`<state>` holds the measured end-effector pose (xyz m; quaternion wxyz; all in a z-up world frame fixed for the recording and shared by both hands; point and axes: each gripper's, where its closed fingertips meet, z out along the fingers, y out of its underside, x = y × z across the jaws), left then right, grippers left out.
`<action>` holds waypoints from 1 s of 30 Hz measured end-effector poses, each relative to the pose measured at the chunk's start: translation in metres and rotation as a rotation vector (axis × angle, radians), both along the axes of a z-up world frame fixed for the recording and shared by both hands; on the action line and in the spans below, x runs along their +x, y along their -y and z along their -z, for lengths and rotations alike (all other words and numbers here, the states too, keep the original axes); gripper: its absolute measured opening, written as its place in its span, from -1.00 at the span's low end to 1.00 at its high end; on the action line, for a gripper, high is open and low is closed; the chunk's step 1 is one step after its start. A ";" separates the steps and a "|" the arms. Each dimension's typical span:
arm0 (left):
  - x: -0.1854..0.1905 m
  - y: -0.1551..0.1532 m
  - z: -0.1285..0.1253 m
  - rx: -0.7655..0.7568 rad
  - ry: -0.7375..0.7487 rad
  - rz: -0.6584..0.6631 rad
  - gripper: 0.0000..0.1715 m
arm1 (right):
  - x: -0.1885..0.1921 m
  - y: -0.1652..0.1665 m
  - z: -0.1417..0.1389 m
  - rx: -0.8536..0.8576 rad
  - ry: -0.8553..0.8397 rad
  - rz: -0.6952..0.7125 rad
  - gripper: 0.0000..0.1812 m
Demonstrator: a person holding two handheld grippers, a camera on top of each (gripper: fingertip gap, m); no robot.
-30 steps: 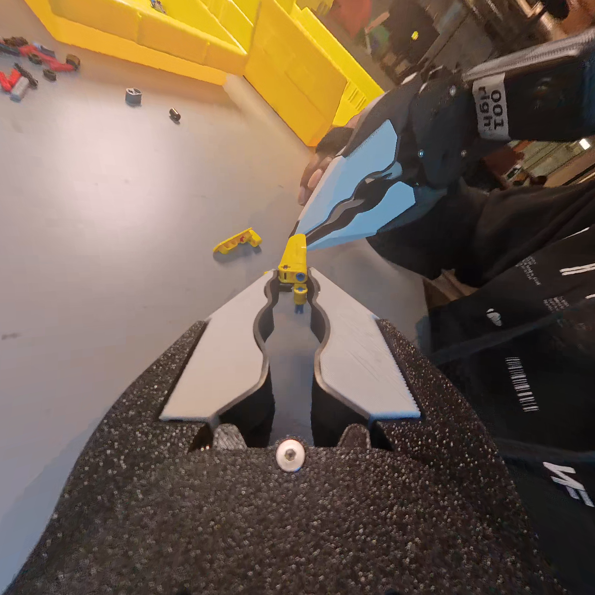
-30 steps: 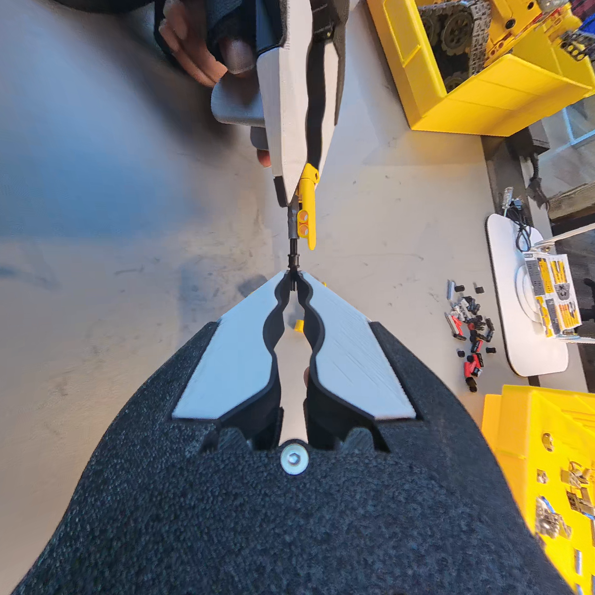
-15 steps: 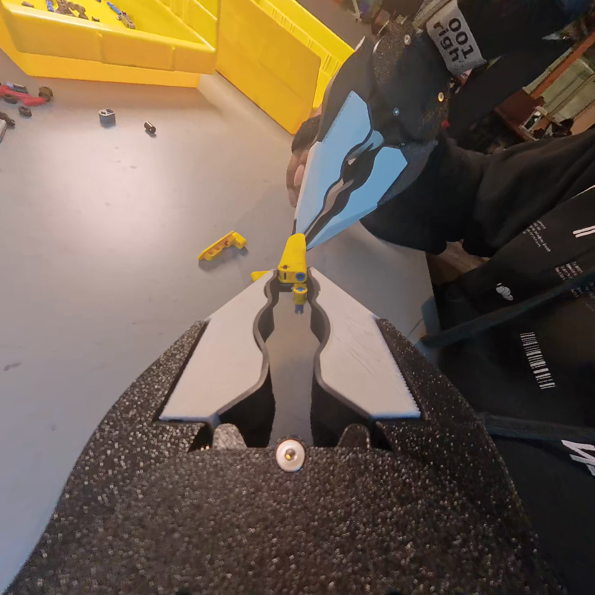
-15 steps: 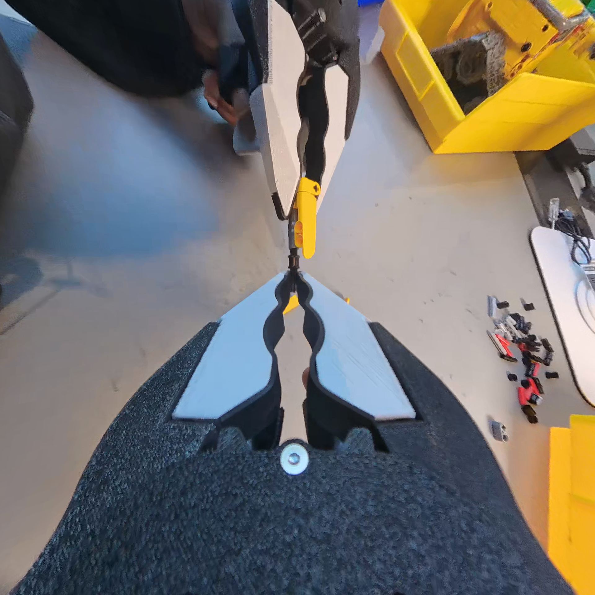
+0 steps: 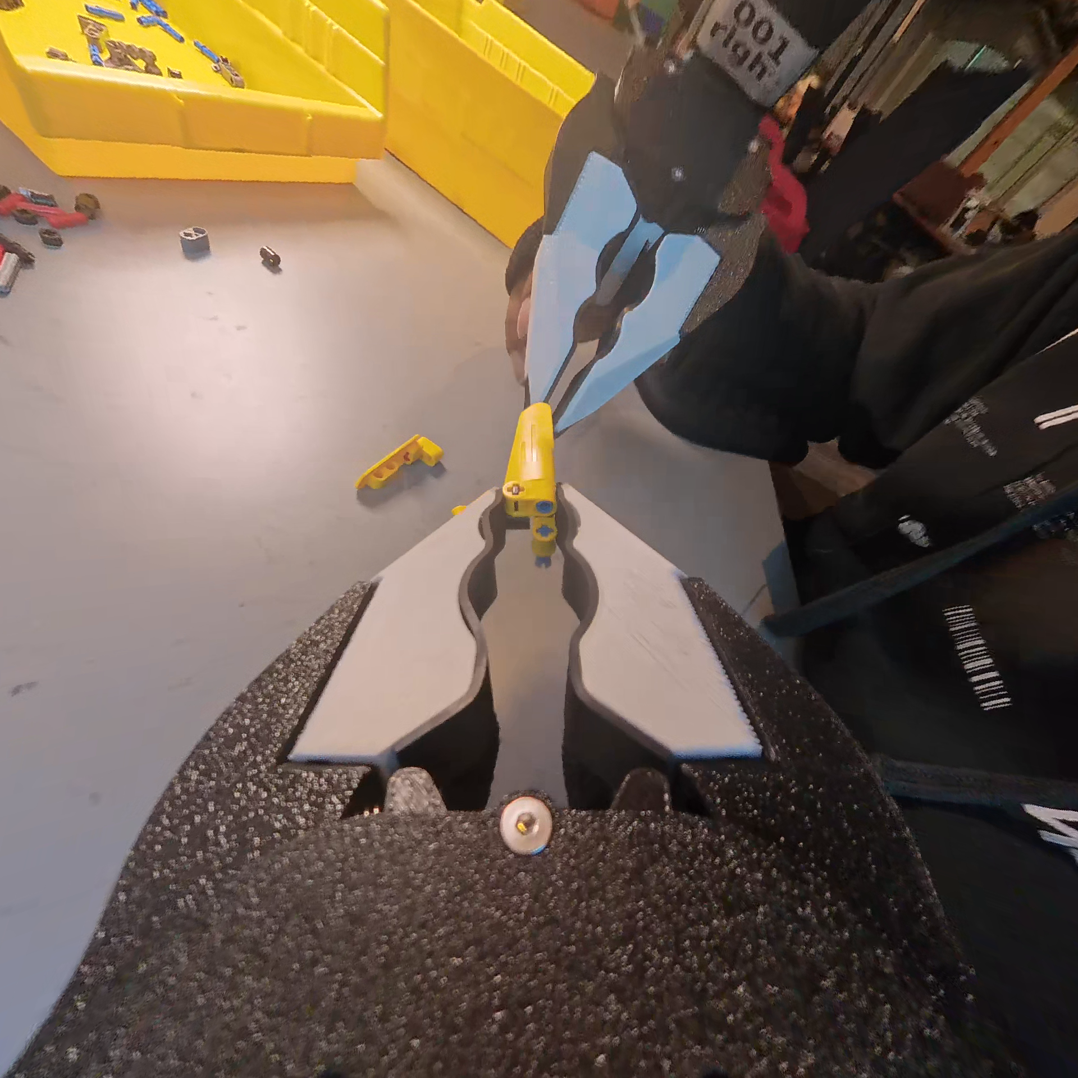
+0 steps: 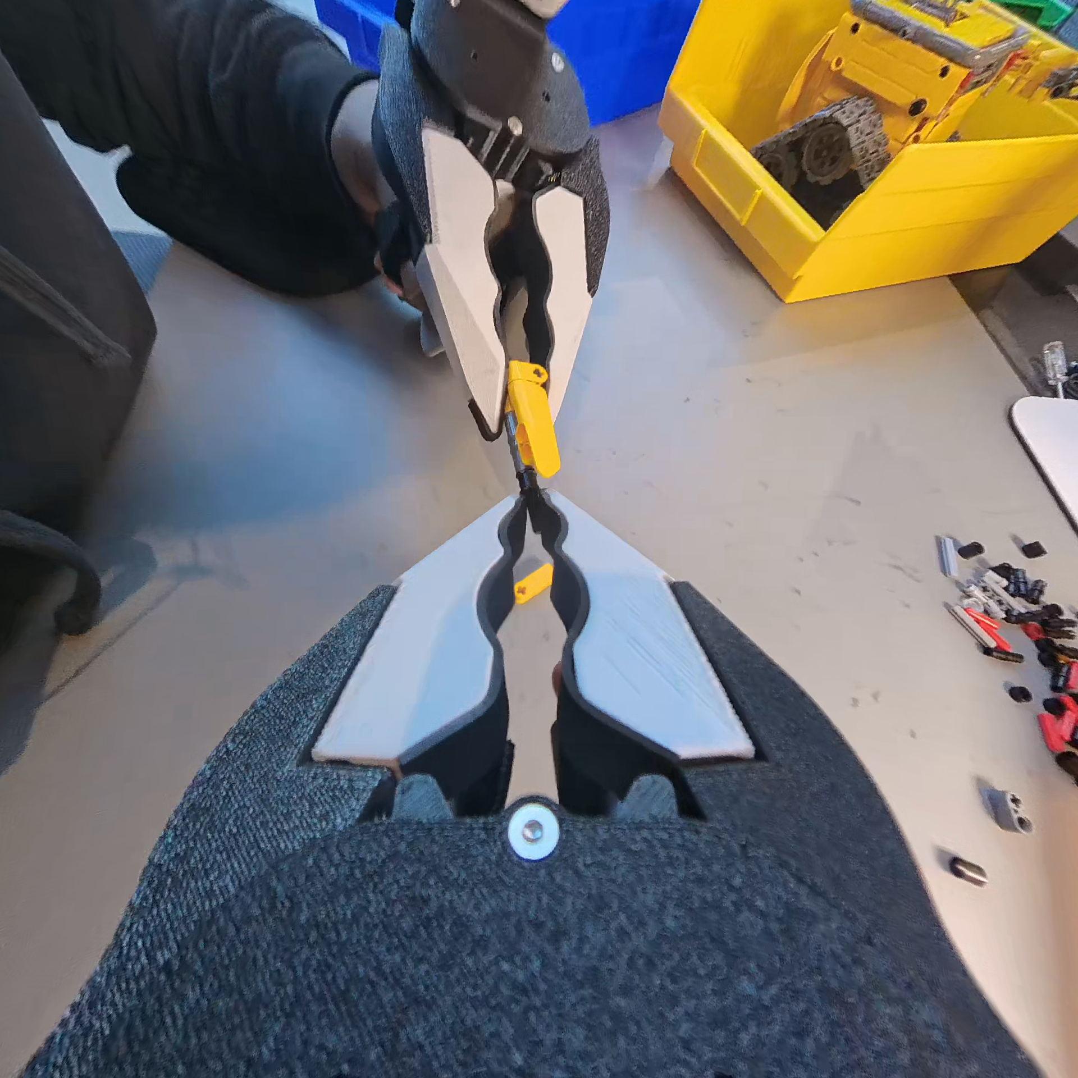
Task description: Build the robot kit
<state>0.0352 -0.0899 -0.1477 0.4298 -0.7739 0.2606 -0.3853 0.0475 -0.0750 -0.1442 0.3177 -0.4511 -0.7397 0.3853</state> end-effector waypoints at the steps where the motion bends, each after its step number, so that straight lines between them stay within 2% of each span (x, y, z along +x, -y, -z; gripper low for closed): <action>1: -0.002 -0.001 -0.004 -0.019 0.049 0.002 -0.82 | -0.001 -0.001 -0.004 -0.025 -0.021 0.003 -0.96; 3: -0.006 -0.003 -0.010 -0.047 0.121 0.005 -0.82 | -0.002 -0.005 -0.012 -0.047 -0.073 0.005 -0.93; 4: -0.008 -0.003 -0.012 -0.054 0.140 0.007 -0.82 | 0.000 -0.008 -0.011 -0.056 -0.067 0.008 -0.85; 9: -0.015 0.000 -0.011 -0.103 0.196 0.012 -0.82 | 0.010 -0.017 0.017 -0.013 0.018 0.006 -0.69; 12: -0.014 0.002 -0.012 -0.143 0.247 0.028 -0.82 | -0.003 -0.008 0.008 0.059 -0.087 -0.013 -0.63; 16: -0.012 0.004 -0.014 -0.195 0.319 0.043 -0.82 | -0.014 0.002 -0.017 0.193 -0.257 -0.035 -0.73; 19: -0.011 0.005 -0.015 -0.198 0.326 0.048 -0.82 | -0.014 0.004 -0.018 0.219 -0.262 -0.038 -0.90; 23: -0.010 0.005 -0.014 -0.180 0.307 0.050 -0.82 | -0.013 0.005 -0.017 0.191 -0.255 -0.040 -0.92; 26: -0.010 0.005 -0.014 -0.101 0.248 0.051 -0.82 | -0.011 0.007 -0.016 0.169 -0.248 -0.052 -0.94; 30: -0.011 0.006 -0.021 0.095 0.103 0.046 -0.81 | -0.010 0.010 -0.017 0.103 -0.257 -0.068 -0.96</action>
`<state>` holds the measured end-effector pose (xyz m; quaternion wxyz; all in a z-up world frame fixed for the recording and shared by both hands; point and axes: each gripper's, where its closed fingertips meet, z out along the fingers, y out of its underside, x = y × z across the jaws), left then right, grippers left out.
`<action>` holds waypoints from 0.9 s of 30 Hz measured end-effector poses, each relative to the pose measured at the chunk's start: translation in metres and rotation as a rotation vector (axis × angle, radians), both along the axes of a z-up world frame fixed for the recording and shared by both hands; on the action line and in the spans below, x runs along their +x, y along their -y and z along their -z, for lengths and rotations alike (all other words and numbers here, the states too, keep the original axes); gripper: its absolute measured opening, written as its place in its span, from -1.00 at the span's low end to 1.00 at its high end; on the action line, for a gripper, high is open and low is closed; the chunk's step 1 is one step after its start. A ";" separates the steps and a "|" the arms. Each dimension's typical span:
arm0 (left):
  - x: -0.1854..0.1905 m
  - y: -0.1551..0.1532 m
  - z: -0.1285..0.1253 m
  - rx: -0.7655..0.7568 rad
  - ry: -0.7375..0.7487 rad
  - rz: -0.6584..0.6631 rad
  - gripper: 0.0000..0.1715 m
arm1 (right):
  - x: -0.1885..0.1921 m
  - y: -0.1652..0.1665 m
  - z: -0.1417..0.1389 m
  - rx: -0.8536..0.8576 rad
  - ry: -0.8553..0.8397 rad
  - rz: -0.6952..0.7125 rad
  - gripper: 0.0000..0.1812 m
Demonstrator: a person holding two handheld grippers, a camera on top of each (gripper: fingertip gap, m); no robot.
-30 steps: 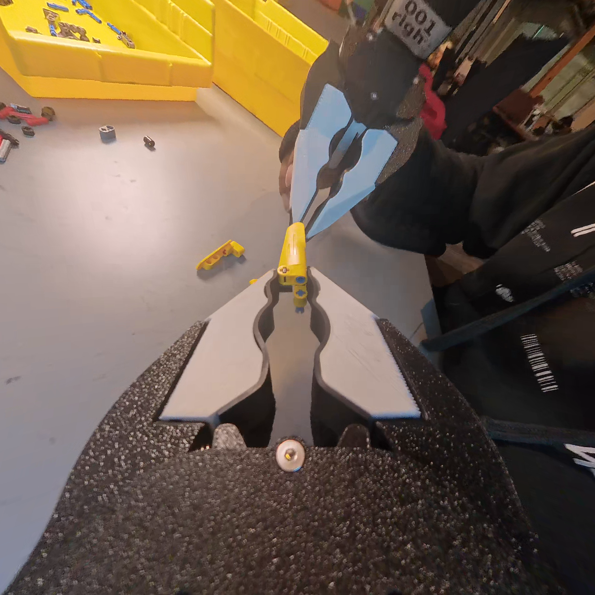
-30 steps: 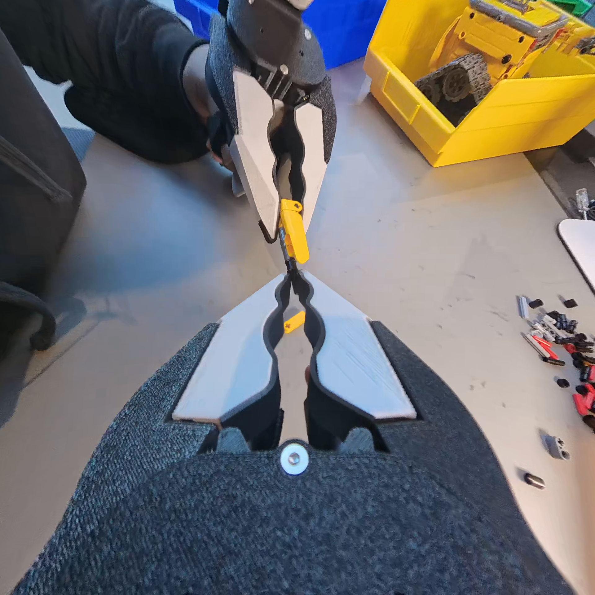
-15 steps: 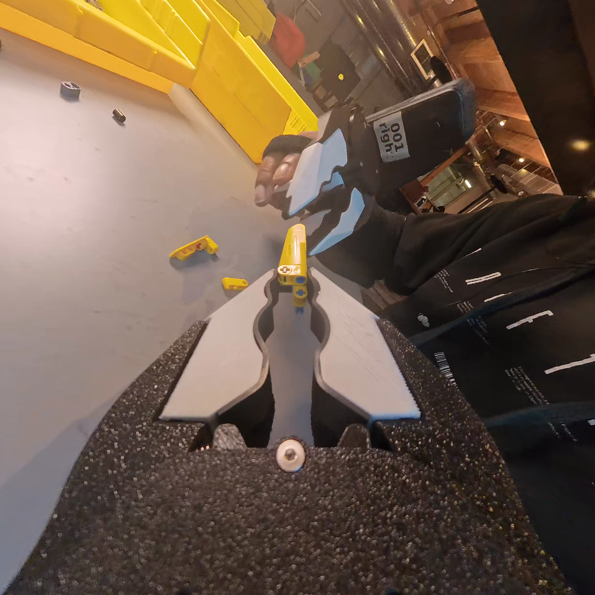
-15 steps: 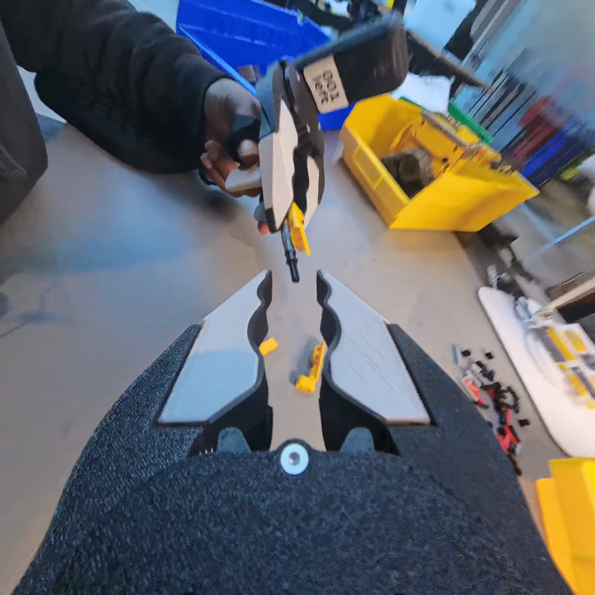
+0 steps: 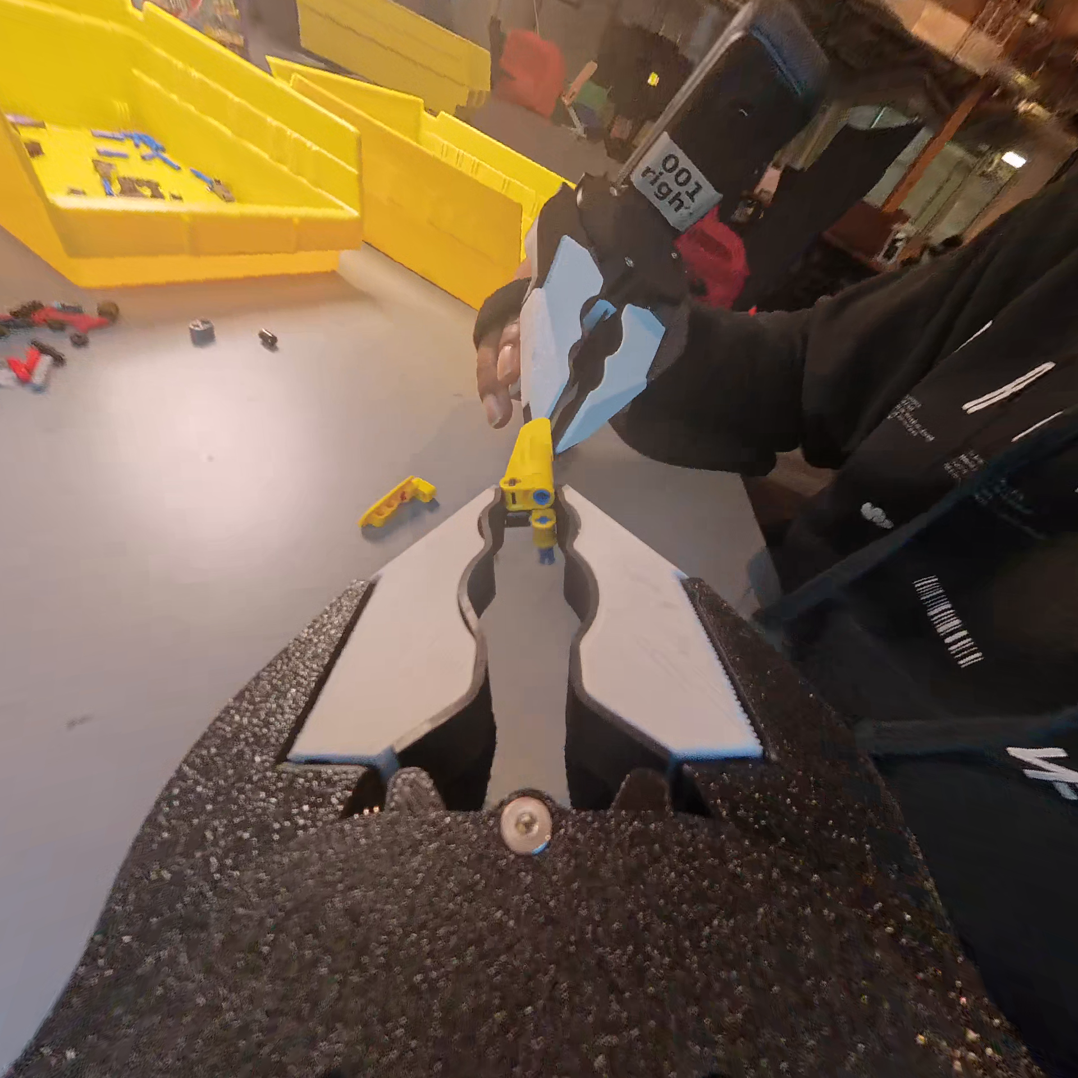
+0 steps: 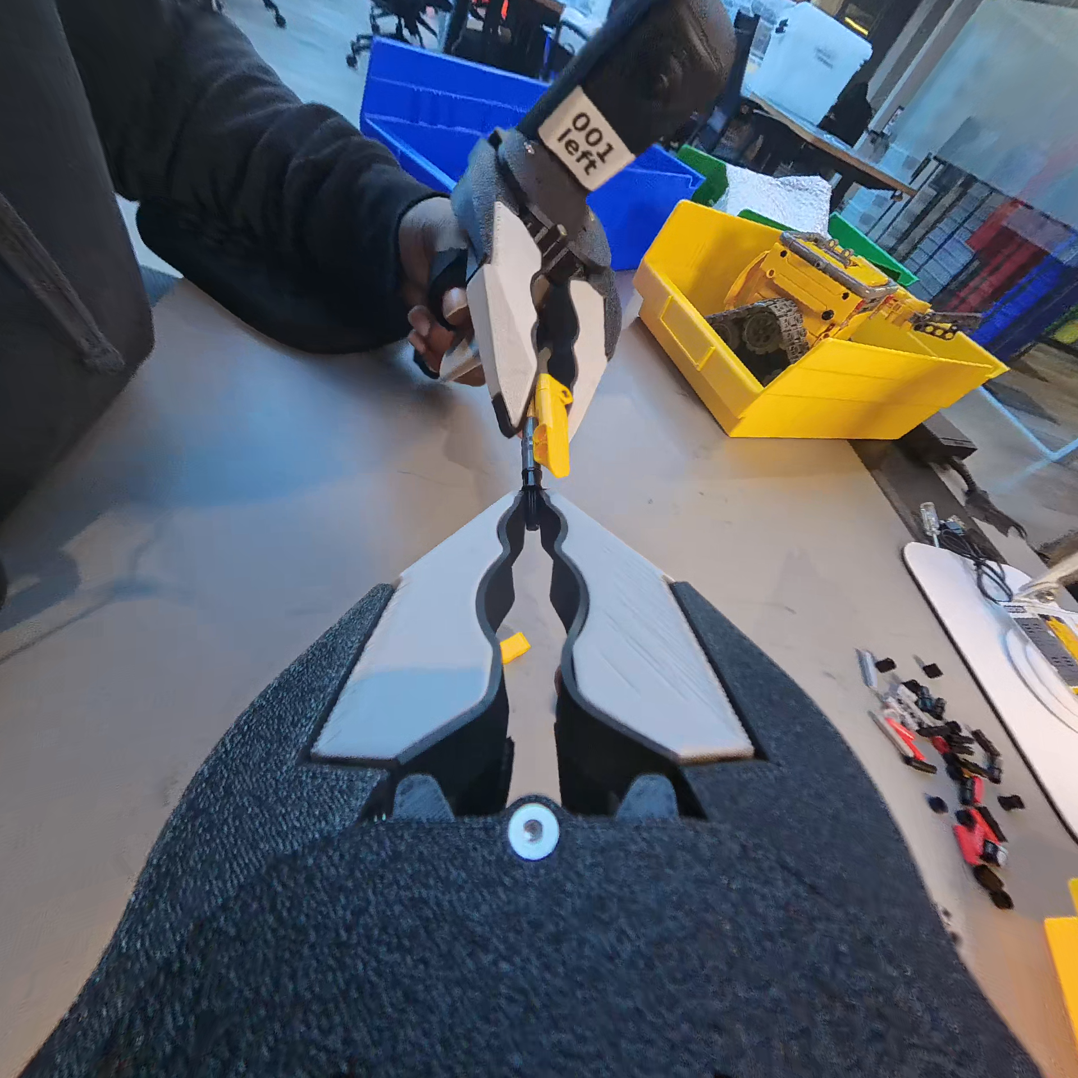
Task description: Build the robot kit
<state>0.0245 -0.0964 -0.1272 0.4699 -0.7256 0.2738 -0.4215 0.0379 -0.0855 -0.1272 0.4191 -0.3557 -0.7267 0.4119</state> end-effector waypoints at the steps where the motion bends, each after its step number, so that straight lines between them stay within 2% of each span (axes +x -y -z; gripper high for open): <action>1: -0.001 0.000 -0.001 0.041 -0.033 -0.011 -0.81 | 0.000 0.000 -0.002 -0.024 -0.007 -0.002 -0.96; 4: -0.002 -0.001 -0.002 0.122 -0.102 -0.033 -0.81 | 0.001 -0.002 -0.003 -0.045 -0.018 -0.002 -0.96; 12: -0.006 -0.003 0.001 0.202 -0.187 -0.050 -0.80 | -0.002 -0.002 0.000 -0.041 -0.017 0.003 -0.96; 27: -0.004 -0.001 -0.005 0.324 -0.206 -0.053 -0.81 | -0.001 -0.002 -0.002 -0.121 -0.016 -0.010 -0.96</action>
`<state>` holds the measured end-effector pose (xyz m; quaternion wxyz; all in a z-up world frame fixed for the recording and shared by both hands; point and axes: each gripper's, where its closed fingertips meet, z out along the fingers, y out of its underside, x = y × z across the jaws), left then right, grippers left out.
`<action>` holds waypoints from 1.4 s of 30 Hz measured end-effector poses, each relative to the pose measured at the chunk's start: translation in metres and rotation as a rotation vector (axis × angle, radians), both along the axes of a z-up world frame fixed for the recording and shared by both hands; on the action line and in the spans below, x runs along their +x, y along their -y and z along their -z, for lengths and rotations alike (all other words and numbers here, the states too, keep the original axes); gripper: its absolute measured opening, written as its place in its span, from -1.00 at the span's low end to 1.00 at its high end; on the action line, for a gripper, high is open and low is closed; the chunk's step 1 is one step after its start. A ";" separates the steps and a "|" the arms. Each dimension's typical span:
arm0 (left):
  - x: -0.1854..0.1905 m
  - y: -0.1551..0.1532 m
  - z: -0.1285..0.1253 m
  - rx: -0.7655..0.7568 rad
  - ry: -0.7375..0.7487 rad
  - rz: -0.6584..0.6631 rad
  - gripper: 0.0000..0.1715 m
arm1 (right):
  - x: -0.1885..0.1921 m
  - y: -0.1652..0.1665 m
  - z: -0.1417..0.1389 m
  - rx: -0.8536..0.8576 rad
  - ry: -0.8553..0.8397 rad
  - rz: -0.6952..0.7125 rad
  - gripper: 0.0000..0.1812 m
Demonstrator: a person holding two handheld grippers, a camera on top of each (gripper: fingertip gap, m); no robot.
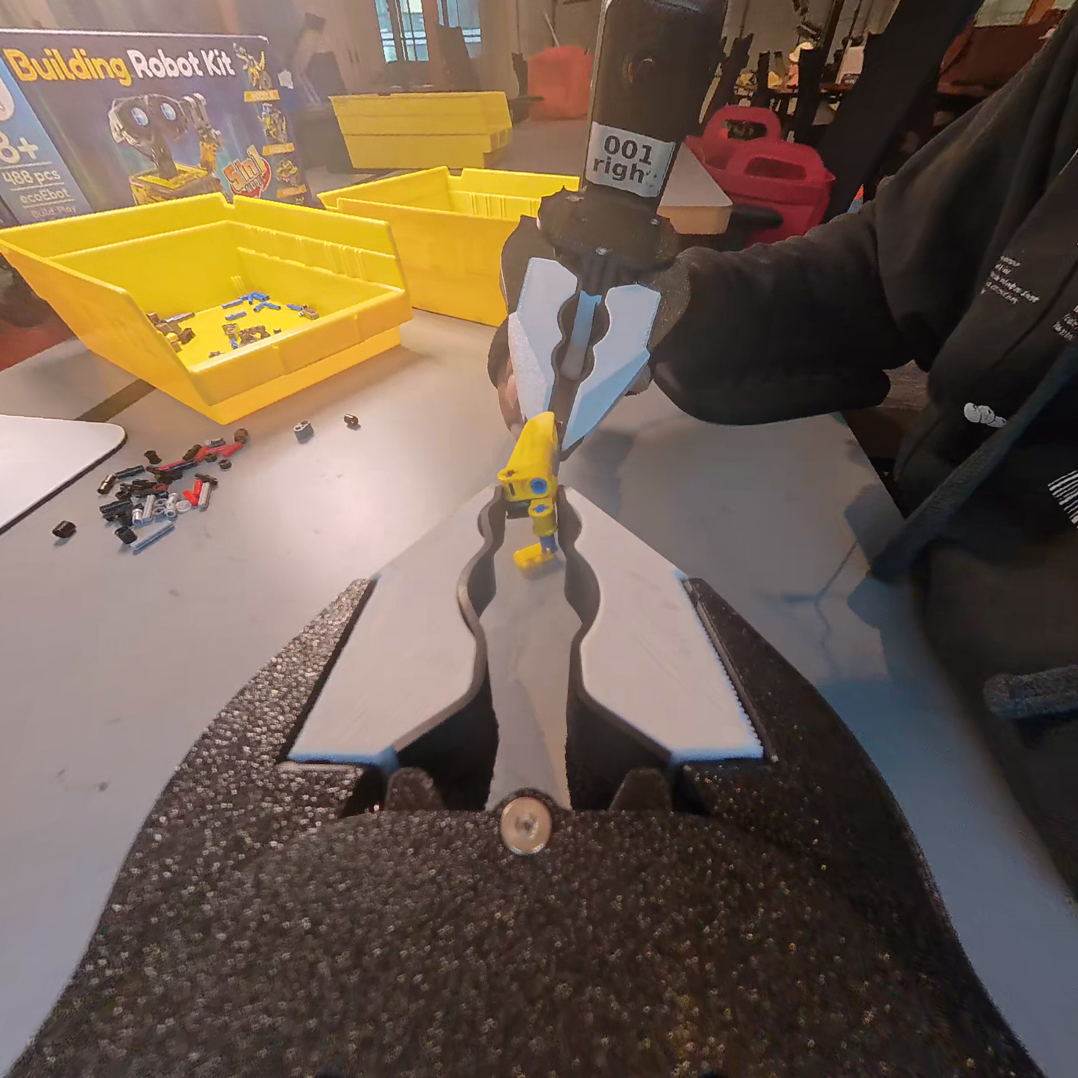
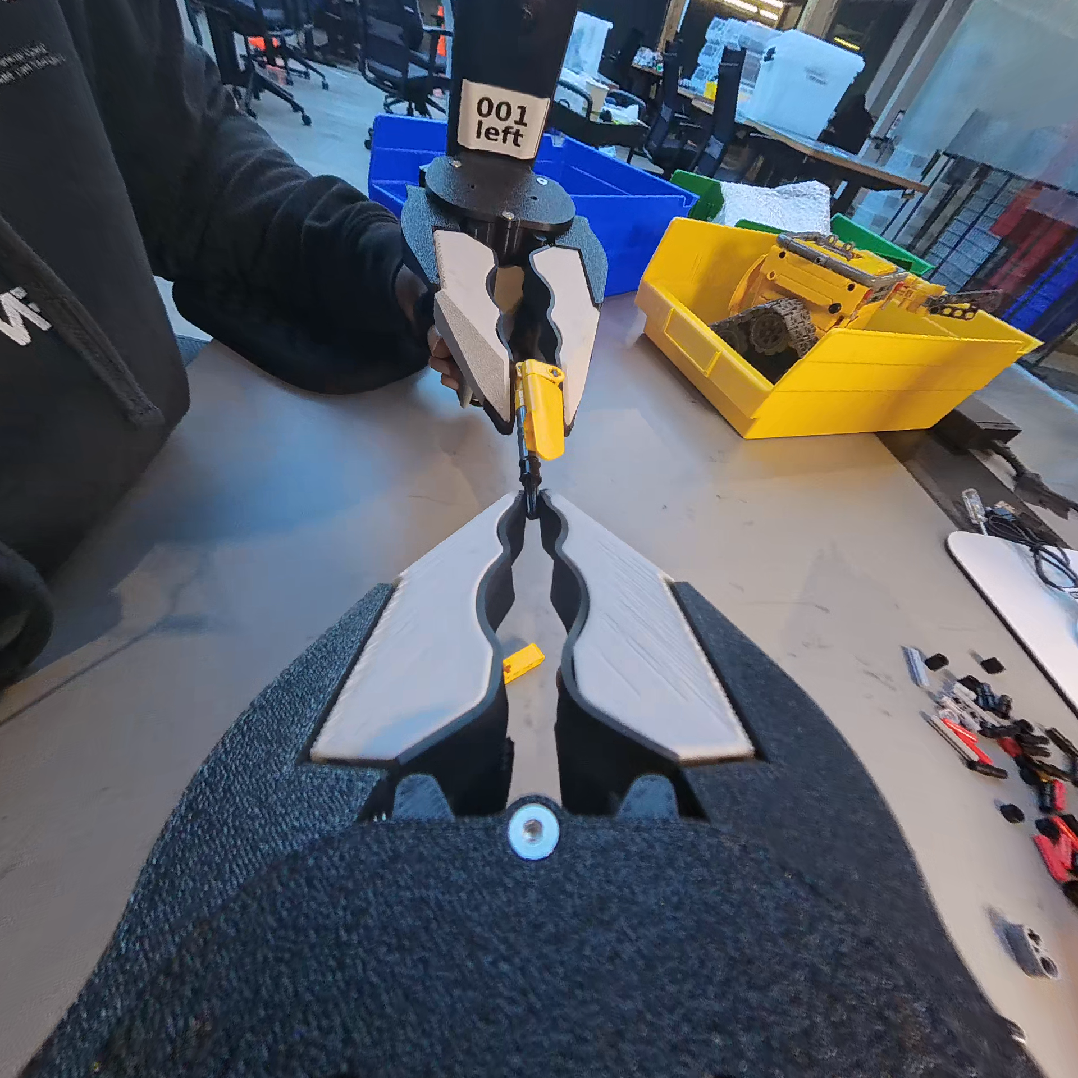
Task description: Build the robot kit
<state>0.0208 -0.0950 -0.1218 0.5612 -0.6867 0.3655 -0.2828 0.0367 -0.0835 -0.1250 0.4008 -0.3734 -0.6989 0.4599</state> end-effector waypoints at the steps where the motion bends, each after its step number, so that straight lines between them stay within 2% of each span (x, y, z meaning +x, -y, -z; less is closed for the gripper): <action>1: 0.000 0.000 0.001 -0.006 -0.001 0.000 -0.81 | 0.000 0.000 0.000 -0.004 0.000 -0.003 -0.96; 13: -0.005 -0.007 0.006 0.026 -0.063 -0.051 -0.81 | -0.003 -0.009 0.004 0.002 0.020 0.042 -0.95; 16: -0.013 -0.011 0.004 0.047 -0.083 -0.084 -0.82 | 0.002 -0.022 0.018 0.020 0.145 0.074 -0.86; 19: -0.022 -0.015 0.000 0.056 -0.070 -0.116 -0.81 | 0.019 -0.033 0.049 -0.022 0.395 0.085 -0.75; 24: -0.027 -0.016 0.000 0.054 -0.076 -0.134 -0.82 | 0.027 -0.018 0.075 0.022 0.570 0.063 -0.64; 33: -0.026 -0.013 0.001 0.049 -0.081 -0.120 -0.82 | 0.026 -0.014 0.084 0.036 0.634 0.071 -0.63; 42: -0.027 -0.013 0.003 0.036 -0.082 -0.118 -0.82 | 0.020 -0.017 0.084 0.044 0.632 0.079 -0.77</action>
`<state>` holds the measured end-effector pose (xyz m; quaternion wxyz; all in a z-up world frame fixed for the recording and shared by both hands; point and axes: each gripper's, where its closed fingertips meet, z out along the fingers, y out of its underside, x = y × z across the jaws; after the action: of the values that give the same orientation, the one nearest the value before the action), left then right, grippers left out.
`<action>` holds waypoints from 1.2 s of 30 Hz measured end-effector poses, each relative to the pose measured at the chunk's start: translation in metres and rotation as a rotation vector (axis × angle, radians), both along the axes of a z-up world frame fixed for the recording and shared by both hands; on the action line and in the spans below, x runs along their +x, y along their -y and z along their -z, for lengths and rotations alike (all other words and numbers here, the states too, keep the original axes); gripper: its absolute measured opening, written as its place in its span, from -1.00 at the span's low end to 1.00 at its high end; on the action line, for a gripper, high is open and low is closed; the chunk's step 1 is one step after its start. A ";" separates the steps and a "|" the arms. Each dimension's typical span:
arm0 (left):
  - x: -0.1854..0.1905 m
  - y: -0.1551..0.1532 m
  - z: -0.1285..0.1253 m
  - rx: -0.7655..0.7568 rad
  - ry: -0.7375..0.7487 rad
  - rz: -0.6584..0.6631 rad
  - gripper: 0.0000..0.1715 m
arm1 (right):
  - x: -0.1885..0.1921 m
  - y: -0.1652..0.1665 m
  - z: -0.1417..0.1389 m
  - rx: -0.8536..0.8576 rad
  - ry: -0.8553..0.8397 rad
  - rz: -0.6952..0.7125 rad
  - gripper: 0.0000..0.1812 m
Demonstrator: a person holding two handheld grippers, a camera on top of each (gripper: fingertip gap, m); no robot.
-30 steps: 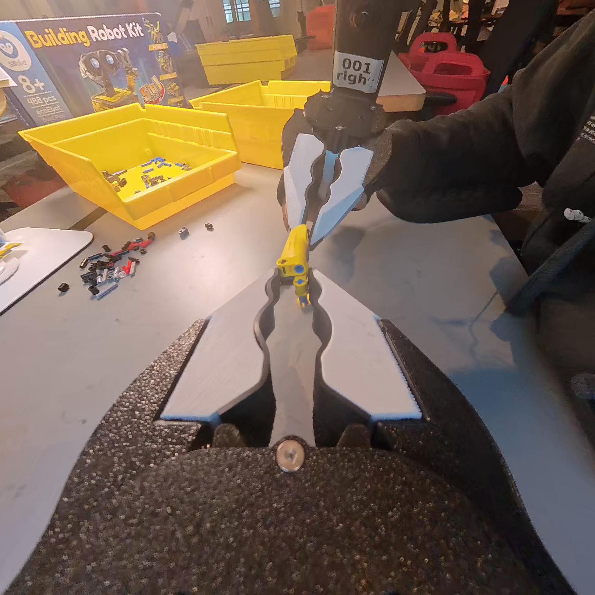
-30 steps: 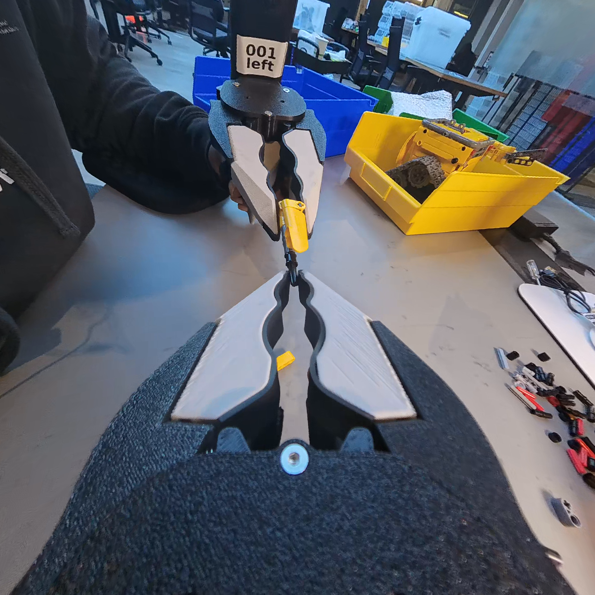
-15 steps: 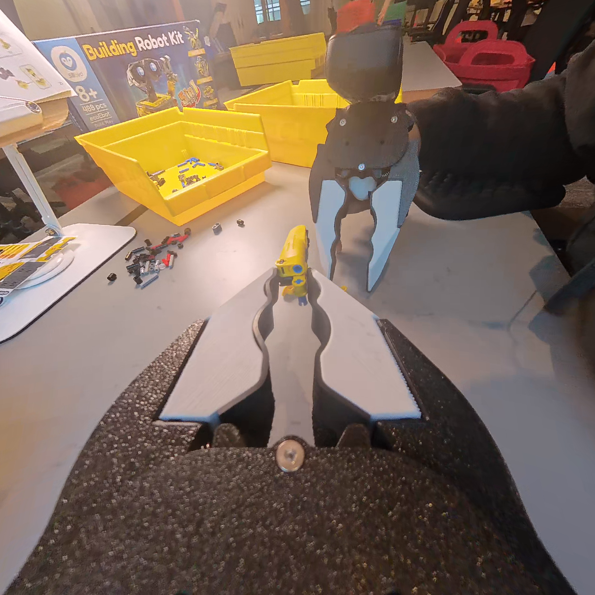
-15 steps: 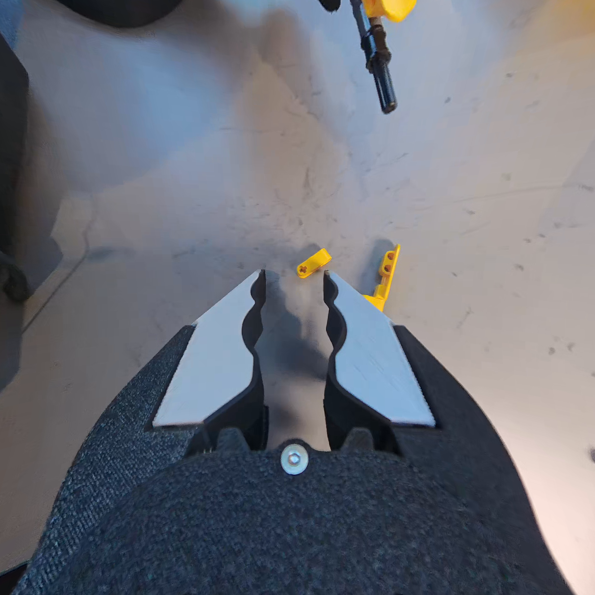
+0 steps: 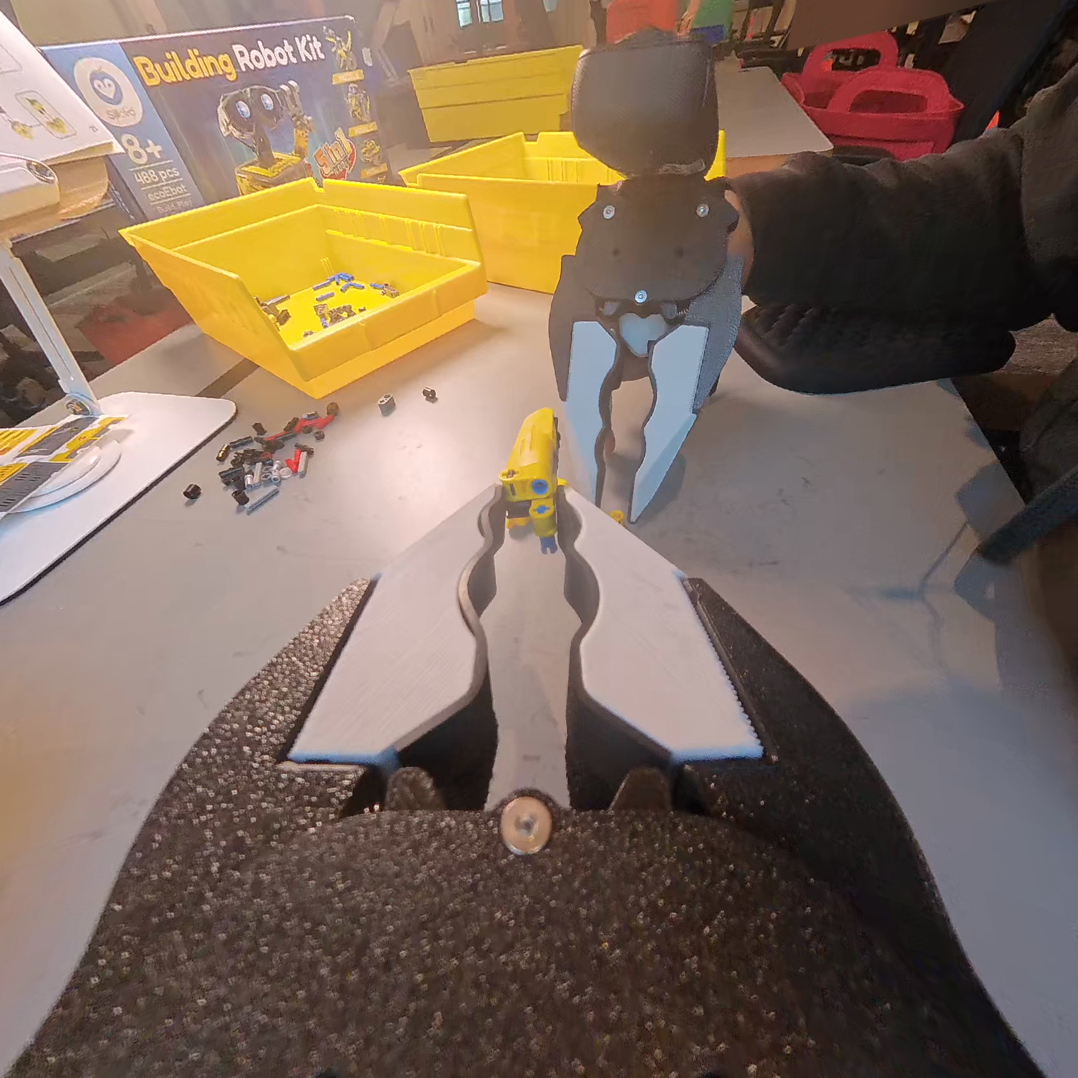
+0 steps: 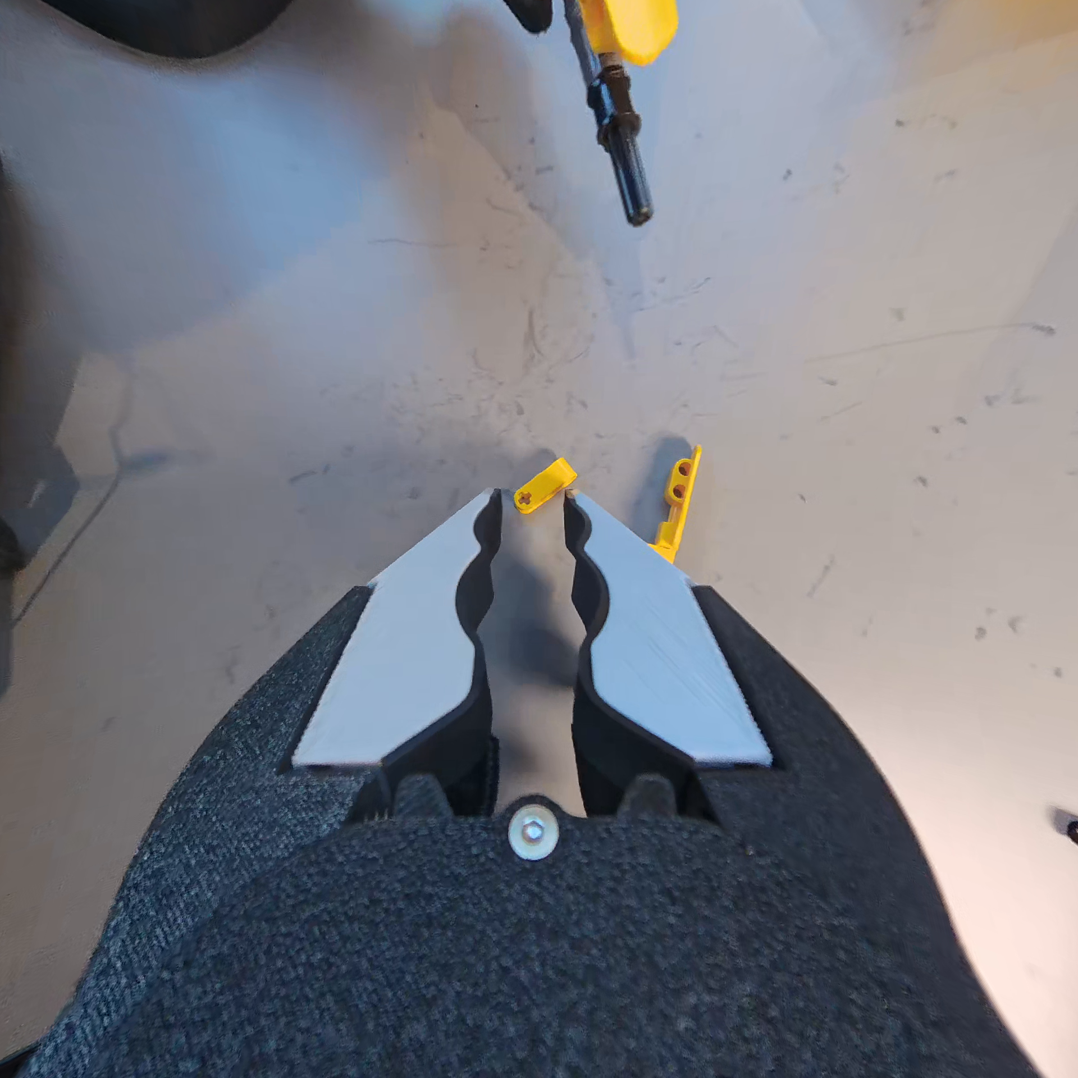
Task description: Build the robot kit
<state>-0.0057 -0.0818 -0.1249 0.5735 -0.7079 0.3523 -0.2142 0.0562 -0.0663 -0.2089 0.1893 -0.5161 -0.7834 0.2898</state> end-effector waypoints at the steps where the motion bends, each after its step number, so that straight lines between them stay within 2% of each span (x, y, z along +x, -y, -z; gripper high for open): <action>1: 0.000 0.000 0.001 -0.003 -0.001 0.000 -0.82 | 0.000 0.000 0.001 0.018 0.000 -0.002 -0.82; 4: 0.000 0.000 0.002 -0.008 -0.003 0.001 -0.82 | 0.001 0.003 0.003 0.023 0.013 0.001 -0.86; 8: 0.000 -0.001 0.003 -0.013 -0.007 -0.004 -0.82 | 0.011 0.015 0.001 0.004 0.039 -0.035 -0.81; 14: 0.000 -0.001 0.005 -0.027 -0.005 -0.003 -0.82 | -0.002 -0.007 -0.004 -0.059 0.022 0.069 -0.74; 26: 0.000 -0.001 0.008 -0.035 -0.007 -0.002 -0.81 | -0.004 0.014 -0.004 -0.090 0.012 -0.046 -0.67; 29: -0.001 -0.002 0.008 -0.038 -0.009 -0.003 -0.82 | -0.002 0.021 -0.002 -0.127 0.062 -0.085 -0.67; 30: -0.001 -0.002 0.008 -0.038 -0.010 -0.005 -0.82 | 0.001 0.022 0.003 -0.115 0.103 -0.098 -0.67; 32: -0.002 -0.001 0.008 -0.038 -0.011 -0.006 -0.82 | -0.001 0.021 0.004 -0.072 0.103 -0.104 -0.74; 36: -0.002 -0.001 0.009 -0.043 -0.010 -0.006 -0.82 | -0.001 0.020 0.005 0.017 0.067 -0.127 -0.76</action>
<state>-0.0077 -0.0803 -0.1336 0.5570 -0.7221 0.3484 -0.2165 0.0553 -0.0862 -0.2138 0.1484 -0.4731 -0.8230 0.2773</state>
